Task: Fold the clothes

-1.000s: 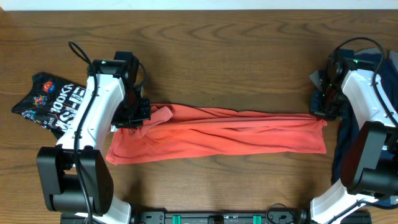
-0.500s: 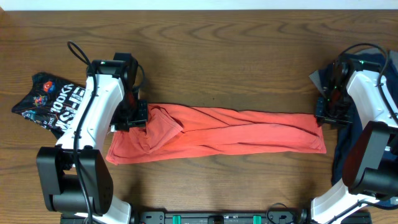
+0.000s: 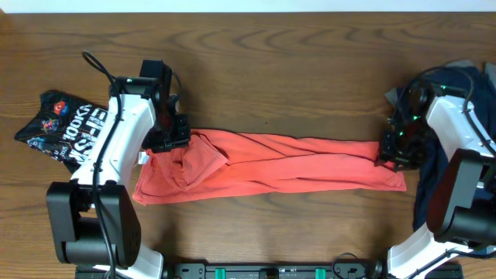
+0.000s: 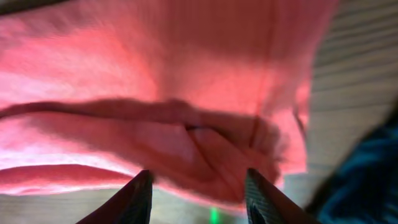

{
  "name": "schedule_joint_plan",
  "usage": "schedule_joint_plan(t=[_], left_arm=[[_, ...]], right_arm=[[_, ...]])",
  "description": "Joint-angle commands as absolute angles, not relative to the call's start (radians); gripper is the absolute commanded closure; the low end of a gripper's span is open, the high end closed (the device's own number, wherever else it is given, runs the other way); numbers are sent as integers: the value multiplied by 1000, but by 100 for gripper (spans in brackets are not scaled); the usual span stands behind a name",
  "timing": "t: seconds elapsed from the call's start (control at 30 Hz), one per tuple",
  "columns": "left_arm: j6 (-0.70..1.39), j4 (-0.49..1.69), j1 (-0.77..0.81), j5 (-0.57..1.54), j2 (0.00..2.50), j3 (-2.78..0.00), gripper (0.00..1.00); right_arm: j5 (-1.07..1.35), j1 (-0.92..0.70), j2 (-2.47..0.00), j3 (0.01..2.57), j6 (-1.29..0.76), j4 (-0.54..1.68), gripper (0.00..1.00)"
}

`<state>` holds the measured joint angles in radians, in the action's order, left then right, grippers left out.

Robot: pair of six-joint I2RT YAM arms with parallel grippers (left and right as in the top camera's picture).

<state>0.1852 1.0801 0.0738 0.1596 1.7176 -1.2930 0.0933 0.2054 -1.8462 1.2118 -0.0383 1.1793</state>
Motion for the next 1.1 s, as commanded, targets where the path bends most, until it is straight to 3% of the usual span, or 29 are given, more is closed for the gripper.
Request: schedule_joint_plan(t=[0.0,0.23,0.8,0.9,1.07], left_arm=[[197,1051,72,180,1719,-1212,62],[202,905,72,244,1719,-1032,62],[200,973,71,295,1717,-1006,61],[200,950,71,295,1717,-1006,46],[200,950,70,295,1716,-1021,40]], right_arm=[[121,212,-1826,1140,-21,1144,53],[-4,242,-1826,1049,-157,1055,51],[12,306,-1825,1146,-163,1058,43],[12,306,-1825,1174,-146,1074,40],[35,308,-1825,1225,-25,1143,29]])
